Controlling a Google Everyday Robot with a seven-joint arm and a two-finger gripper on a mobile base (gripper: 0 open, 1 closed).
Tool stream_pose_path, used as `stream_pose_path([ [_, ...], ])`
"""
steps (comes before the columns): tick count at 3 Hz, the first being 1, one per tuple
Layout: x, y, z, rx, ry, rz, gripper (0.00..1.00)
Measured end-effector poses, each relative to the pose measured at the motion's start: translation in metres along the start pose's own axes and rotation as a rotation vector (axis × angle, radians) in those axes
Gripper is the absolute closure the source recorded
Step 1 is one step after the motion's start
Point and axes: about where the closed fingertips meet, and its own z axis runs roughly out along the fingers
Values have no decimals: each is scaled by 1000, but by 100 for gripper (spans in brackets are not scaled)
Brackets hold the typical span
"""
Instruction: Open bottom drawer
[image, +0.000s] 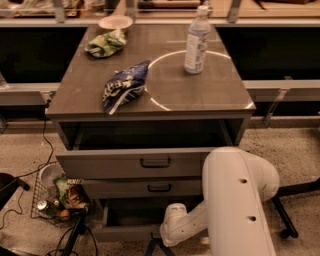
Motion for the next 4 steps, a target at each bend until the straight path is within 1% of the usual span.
stream_pose_path([
  [1, -6, 9, -13, -18, 3, -42, 100],
  [2, -6, 9, -13, -18, 3, -42, 100],
  [3, -9, 16, -24, -25, 8, -68, 100],
  [4, -15, 36, -83, -3, 45, -163, 100],
])
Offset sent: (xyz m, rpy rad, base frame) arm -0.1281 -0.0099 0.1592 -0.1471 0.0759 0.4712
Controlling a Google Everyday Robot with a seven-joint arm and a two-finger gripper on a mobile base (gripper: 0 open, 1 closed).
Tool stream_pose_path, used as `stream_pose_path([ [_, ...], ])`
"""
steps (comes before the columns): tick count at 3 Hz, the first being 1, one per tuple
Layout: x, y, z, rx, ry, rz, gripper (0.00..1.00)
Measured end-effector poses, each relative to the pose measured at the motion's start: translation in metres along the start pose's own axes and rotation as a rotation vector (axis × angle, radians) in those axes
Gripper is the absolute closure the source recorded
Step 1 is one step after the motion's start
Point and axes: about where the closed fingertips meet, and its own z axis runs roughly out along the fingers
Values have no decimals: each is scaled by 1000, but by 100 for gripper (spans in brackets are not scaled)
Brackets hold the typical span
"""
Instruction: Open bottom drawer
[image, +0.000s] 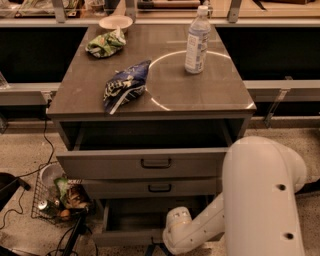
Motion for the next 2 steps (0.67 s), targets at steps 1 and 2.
stream_pose_path([
  [1, 6, 21, -42, 47, 21, -31, 100],
  [2, 30, 29, -59, 104, 29, 2, 100],
])
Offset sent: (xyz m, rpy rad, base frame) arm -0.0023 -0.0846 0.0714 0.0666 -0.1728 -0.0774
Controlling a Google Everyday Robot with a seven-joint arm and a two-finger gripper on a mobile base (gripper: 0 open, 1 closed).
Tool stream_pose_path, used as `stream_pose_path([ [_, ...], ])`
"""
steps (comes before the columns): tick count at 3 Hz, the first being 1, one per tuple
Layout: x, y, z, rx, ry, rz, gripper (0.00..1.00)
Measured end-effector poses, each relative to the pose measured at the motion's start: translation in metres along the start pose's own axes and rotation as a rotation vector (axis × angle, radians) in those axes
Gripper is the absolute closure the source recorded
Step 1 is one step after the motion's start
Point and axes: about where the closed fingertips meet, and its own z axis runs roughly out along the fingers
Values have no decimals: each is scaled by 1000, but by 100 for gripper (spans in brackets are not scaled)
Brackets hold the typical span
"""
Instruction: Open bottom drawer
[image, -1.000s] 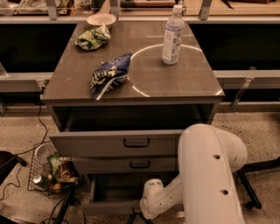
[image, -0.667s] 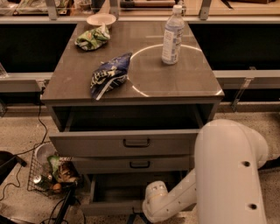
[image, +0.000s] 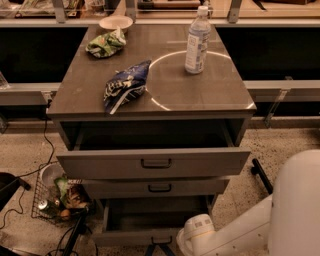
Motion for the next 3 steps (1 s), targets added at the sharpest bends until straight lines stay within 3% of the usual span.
stream_pose_path([
  [1, 29, 1, 0, 47, 1, 66, 100],
  [2, 74, -9, 15, 129, -14, 192, 100],
  [3, 94, -19, 32, 178, -32, 258, 100],
])
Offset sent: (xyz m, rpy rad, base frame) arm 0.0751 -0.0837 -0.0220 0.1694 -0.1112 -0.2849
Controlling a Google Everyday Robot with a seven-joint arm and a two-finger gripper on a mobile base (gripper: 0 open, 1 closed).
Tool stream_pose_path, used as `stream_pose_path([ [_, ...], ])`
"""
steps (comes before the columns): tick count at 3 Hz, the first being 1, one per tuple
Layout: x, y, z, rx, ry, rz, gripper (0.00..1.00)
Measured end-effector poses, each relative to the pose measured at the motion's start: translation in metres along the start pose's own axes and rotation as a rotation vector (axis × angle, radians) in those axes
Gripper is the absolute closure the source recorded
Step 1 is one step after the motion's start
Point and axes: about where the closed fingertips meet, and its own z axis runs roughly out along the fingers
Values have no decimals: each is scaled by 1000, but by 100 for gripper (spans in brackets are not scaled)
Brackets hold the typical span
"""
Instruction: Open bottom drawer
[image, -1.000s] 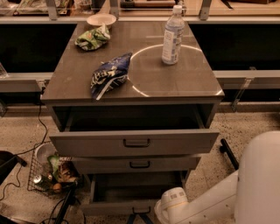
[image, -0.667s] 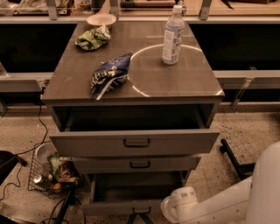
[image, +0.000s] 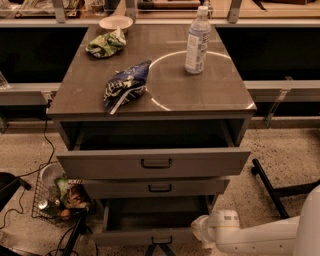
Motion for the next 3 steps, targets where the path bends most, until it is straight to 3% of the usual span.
stream_pose_path([
  [1, 11, -12, 23, 51, 11, 79, 100],
  [3, 12, -37, 85, 52, 67, 170, 100],
])
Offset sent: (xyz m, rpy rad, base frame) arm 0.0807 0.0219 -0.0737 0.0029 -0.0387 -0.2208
